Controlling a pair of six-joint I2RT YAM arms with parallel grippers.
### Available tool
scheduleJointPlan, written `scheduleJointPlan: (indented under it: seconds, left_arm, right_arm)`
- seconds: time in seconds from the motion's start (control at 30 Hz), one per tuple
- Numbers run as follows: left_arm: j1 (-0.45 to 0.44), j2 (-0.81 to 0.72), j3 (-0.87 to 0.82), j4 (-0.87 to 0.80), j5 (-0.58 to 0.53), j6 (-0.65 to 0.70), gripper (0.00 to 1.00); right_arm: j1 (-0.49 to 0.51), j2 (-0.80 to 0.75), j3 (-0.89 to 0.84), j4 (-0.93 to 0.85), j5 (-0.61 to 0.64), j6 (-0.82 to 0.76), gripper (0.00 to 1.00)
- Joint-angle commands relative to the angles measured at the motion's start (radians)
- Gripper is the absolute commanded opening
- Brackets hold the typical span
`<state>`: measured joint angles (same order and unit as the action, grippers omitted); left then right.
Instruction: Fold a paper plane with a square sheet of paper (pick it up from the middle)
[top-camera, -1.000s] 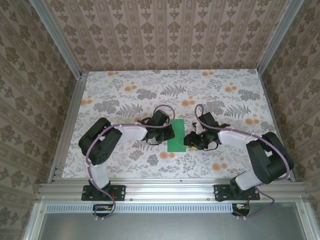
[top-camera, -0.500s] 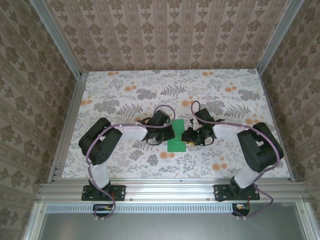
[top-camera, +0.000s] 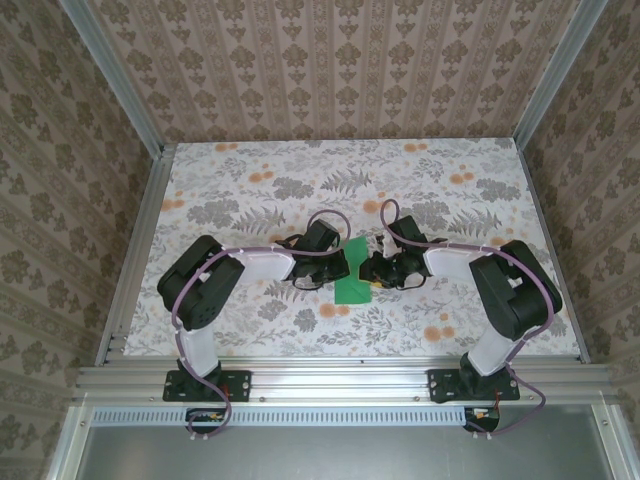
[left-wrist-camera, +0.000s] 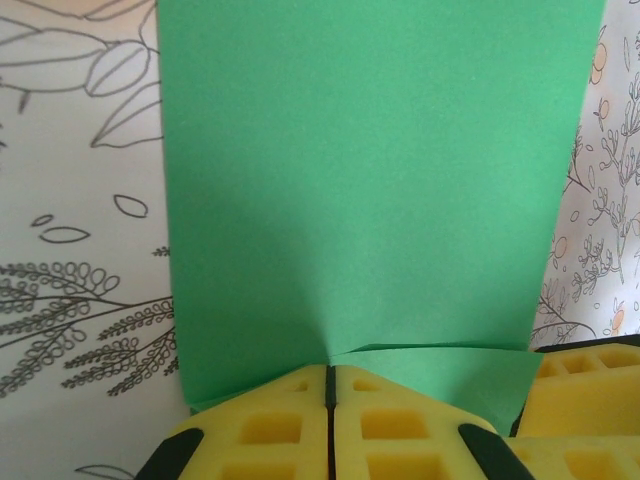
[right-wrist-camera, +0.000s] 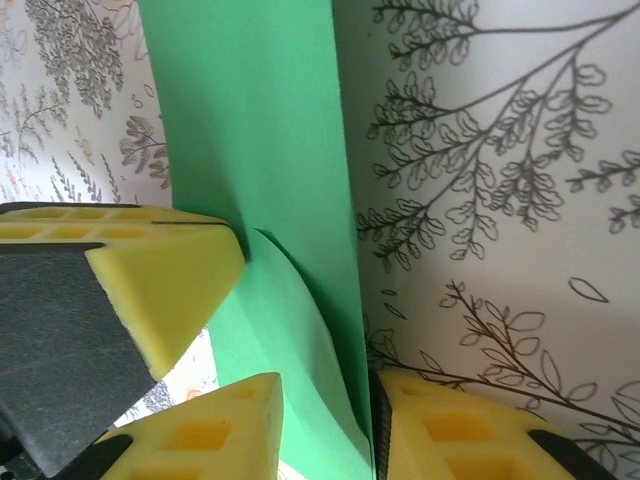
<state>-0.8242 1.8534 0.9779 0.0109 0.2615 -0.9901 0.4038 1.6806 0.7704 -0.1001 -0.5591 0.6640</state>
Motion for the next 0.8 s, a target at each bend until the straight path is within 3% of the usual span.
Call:
scheduleJointPlan:
  seconds: [0.0,0.23,0.37,0.47,0.6,0.77]
  left_arm:
    - [-0.006,0.004,0.027,-0.035,-0.017,0.021,0.08]
    - [0.0,-0.064,0.016,-0.015,-0.018,0.005,0.12]
    - [0.0,-0.168,0.002,-0.032,-0.072,0.017,0.24]
    - [0.0,-0.277,-0.024,-0.084,-0.171,0.029,0.35]
    - [0.008,-0.411,-0.071,-0.182,-0.305,0.045,0.43]
    - [0.041,-0.531,-0.146,-0.254,-0.399,0.022,0.44]
  right_arm:
    - [0.001,-0.008,-0.013,0.034,-0.043,0.017,0.27]
    - [-0.011,-0.079,-0.026,0.004,-0.048,0.002,0.08]
    - [-0.018,-0.193,0.017,-0.174,0.047,-0.08,0.05]
    - [-0.018,-0.313,0.086,-0.368,0.198,-0.167,0.03]
    - [0.001,-0.425,0.214,-0.648,0.521,-0.265,0.02]
    - [0.103,-0.393,0.395,-0.952,0.978,-0.298,0.03]
